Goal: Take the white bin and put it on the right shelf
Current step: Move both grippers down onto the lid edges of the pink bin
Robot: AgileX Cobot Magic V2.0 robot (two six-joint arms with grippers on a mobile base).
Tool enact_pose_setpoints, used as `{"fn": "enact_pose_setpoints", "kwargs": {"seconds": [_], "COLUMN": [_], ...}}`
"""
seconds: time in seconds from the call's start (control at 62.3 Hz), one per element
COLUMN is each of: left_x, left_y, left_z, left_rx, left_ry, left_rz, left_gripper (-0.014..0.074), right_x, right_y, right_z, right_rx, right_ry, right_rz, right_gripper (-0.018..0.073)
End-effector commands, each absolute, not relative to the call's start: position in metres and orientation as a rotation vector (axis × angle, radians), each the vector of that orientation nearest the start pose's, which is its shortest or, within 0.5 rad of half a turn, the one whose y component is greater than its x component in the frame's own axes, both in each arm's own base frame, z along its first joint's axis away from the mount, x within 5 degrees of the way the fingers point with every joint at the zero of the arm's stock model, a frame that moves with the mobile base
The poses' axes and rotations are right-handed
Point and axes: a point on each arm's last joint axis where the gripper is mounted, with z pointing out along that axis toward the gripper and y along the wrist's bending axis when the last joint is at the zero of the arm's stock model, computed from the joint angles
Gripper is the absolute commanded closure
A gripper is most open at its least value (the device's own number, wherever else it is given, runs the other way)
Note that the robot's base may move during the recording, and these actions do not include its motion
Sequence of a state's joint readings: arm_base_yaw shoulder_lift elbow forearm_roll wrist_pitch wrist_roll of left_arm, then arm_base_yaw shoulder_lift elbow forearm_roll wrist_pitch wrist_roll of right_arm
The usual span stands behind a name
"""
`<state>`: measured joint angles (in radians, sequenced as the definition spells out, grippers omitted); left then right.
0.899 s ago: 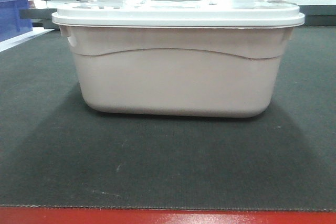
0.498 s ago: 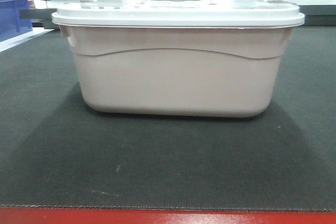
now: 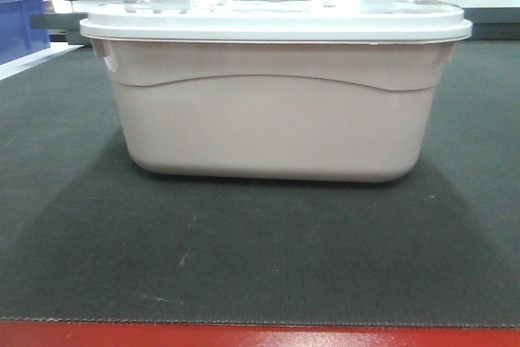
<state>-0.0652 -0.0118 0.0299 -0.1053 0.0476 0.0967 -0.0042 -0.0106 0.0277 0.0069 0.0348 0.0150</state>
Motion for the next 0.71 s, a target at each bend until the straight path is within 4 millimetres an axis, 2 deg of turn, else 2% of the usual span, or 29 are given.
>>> {"fn": "enact_pose_setpoints", "kwargs": {"seconds": [0.0, 0.096, 0.225, 0.353, 0.482, 0.594, 0.642, 0.69], "left_x": [0.055, 0.054, 0.050, 0.045, 0.047, 0.057, 0.064, 0.074], "left_y": [-0.003, -0.003, -0.002, -0.003, -0.003, -0.004, -0.005, -0.006], "left_z": [0.211, 0.215, 0.237, 0.275, 0.314, 0.344, 0.355, 0.366], "left_rx": [0.026, 0.022, 0.018, 0.060, 0.101, 0.111, 0.104, 0.100], "left_ry": [1.427, 1.384, 1.299, 1.270, 1.313, 1.377, 1.413, 1.461], "left_rz": [-0.075, -0.073, -0.070, -0.034, 0.010, 0.015, 0.000, -0.015], "left_gripper": [0.0713, 0.0713, 0.0713, 0.0713, 0.0708, 0.0697, 0.0664, 0.0589], "right_x": [0.054, 0.053, 0.046, 0.033, 0.027, 0.034, 0.041, 0.050], "right_y": [-0.001, -0.001, -0.001, 0.000, 0.000, 0.000, 0.000, -0.001], "right_z": [0.211, 0.217, 0.248, 0.289, 0.326, 0.346, 0.353, 0.357], "right_rx": [0.017, 0.018, 0.018, 0.016, 0.016, 0.016, 0.016, 0.016], "right_ry": [1.417, 1.365, 1.224, 1.137, 1.149, 1.182, 1.200, 1.228], "right_rz": [0.003, 0.004, 0.005, 0.005, 0.006, 0.006, 0.006, 0.006], "right_gripper": [0.0488, 0.0488, 0.0488, 0.0488, 0.0488, 0.0482, 0.0456, 0.0389]}}
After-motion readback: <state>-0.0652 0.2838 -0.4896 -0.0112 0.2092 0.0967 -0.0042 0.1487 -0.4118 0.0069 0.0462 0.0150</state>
